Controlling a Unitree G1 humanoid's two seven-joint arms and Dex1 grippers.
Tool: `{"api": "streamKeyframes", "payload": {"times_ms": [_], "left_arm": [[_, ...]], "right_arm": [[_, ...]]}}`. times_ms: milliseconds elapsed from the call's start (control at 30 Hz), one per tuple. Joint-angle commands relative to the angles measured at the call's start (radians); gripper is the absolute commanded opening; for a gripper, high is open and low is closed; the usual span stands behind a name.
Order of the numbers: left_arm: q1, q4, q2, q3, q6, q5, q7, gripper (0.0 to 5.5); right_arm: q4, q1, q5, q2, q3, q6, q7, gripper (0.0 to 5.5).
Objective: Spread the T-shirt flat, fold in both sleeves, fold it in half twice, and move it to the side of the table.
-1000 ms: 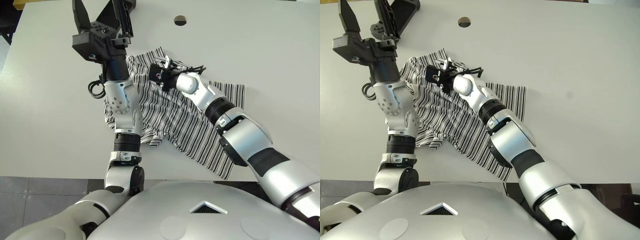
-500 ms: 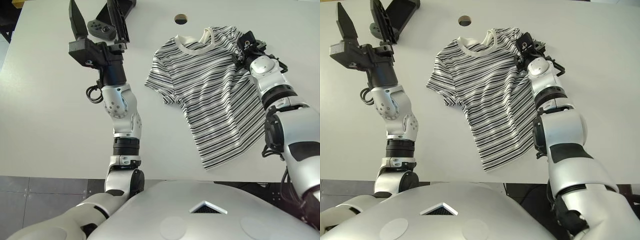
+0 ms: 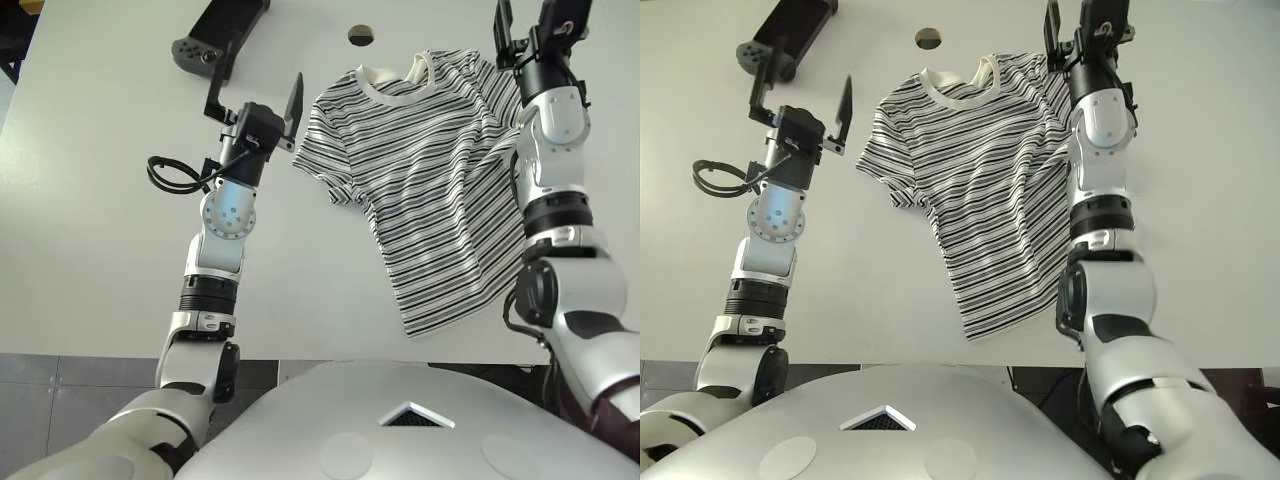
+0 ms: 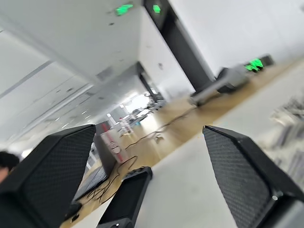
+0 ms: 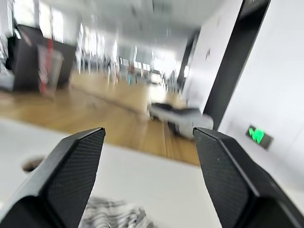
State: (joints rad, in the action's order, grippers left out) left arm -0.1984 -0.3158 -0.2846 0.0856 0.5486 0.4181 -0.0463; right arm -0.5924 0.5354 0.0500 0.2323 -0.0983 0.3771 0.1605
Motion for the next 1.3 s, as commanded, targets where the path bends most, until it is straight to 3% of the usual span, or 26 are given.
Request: {"api": "streamKeyframes", "payload": {"times_ms": [33, 167, 367, 533, 667, 867, 1133, 1200, 1300], "left_arm": [[-0.036, 0.042, -0.087, 0.139, -0.016, 0.153, -0.119, 4.17], [-0.171, -0.076, -0.104, 0.250, -0.037, 0.315, -0.120, 4.17], [-0.317, -0.272, -0.135, 0.376, -0.029, 0.434, -0.105, 4.17], [-0.352, -0.410, -0.175, 0.462, -0.024, 0.506, -0.066, 4.17], [-0.300, -0.433, -0.264, 0.524, 0.059, 0.497, -0.137, 4.17], [-0.458, -0.649, -0.325, 0.524, 0.016, 0.502, -0.041, 4.17], [-0.681, -0.886, -0.246, 0.533, 0.019, 0.493, 0.241, 4.17], [-0.664, -0.803, -0.260, 0.459, 0.104, 0.405, 0.321, 4.17], [-0.452, -0.342, -0.327, 0.295, 0.189, 0.209, 0.326, 4.17]], "right_arm": [[0.542, -0.280, 0.090, -0.012, -0.004, -0.161, 0.006, 3.44], [0.779, -0.327, 0.141, 0.009, -0.053, -0.257, -0.020, 3.44], [0.931, -0.362, 0.143, 0.008, -0.054, -0.338, -0.027, 3.44], [1.018, -0.433, 0.132, 0.022, 0.001, -0.337, 0.034, 3.44], [1.038, -0.460, 0.128, 0.038, 0.017, -0.349, 0.074, 3.44], [1.033, -0.484, 0.078, 0.035, 0.079, -0.345, 0.103, 3.44], [1.030, -0.482, 0.068, 0.024, 0.089, -0.345, 0.111, 3.44], [1.033, -0.493, 0.068, 0.023, 0.086, -0.344, 0.111, 3.44], [1.040, -0.506, 0.068, 0.029, 0.067, -0.344, 0.106, 3.44]]}}
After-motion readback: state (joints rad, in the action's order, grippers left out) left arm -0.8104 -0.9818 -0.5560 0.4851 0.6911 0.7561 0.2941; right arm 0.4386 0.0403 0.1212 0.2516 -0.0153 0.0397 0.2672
